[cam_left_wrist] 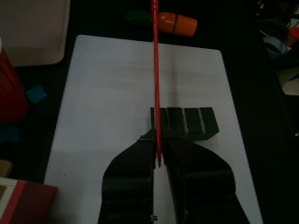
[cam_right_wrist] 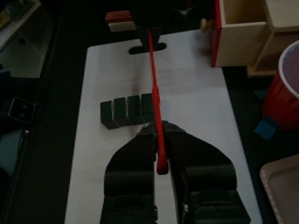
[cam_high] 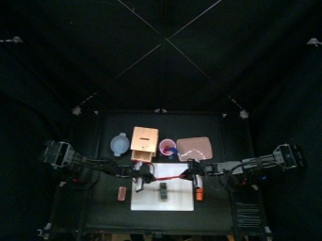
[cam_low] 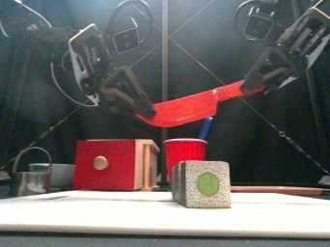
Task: Place sushi on board then cut the sushi with the knife then place the pieces on the plate
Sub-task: Cut the sushi into 4 pieces
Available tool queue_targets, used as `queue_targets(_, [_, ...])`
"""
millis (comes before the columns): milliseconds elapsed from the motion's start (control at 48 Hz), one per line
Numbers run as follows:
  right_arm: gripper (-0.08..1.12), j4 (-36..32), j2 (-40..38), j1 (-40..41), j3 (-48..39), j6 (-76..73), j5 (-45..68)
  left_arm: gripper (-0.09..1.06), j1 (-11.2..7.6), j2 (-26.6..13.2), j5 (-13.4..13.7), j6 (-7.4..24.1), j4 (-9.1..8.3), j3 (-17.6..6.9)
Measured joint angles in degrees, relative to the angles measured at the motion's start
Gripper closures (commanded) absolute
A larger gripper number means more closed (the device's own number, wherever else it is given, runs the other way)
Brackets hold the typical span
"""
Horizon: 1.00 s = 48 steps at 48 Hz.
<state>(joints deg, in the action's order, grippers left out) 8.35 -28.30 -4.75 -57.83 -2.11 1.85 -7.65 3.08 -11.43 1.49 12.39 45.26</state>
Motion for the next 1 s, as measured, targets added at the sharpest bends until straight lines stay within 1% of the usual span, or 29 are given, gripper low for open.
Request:
queue_targets(146, [0.65,0.0,0.0,0.0,0.0,0.1,0.0,0.54,-0.09,-0.1,0.4,-0.1,0.0,-0.5])
queue_targets(396, [0.65,1.1,1.1,-0.4,0.0,-0.2,-2.5,0.65,-0.26,-0.4,0.4,-0.1,0.0,-0.8])
queue_targets(438, [0.66,1.9,1.4,-0.4,0.1,-0.2,-3.9,0.65,-0.44,-0.6,0.4,-0.1,-0.09,-1.0])
queue_targets(604, [0.66,5.3,2.7,-0.8,1.3,0.0,-9.0,0.65,-2.64,-2.5,0.3,-0.4,0.0,-1.8])
queue_targets(750, [0.66,6.1,4.5,-1.0,2.5,0.0,-10.8,0.66,-3.6,-3.5,0.2,-0.3,0.09,-1.9])
queue_targets(1000, [0.73,6.7,9.8,-2.3,3.3,-0.2,-10.9,0.66,-4.04,-4.7,0.2,-0.2,0.18,-1.8])
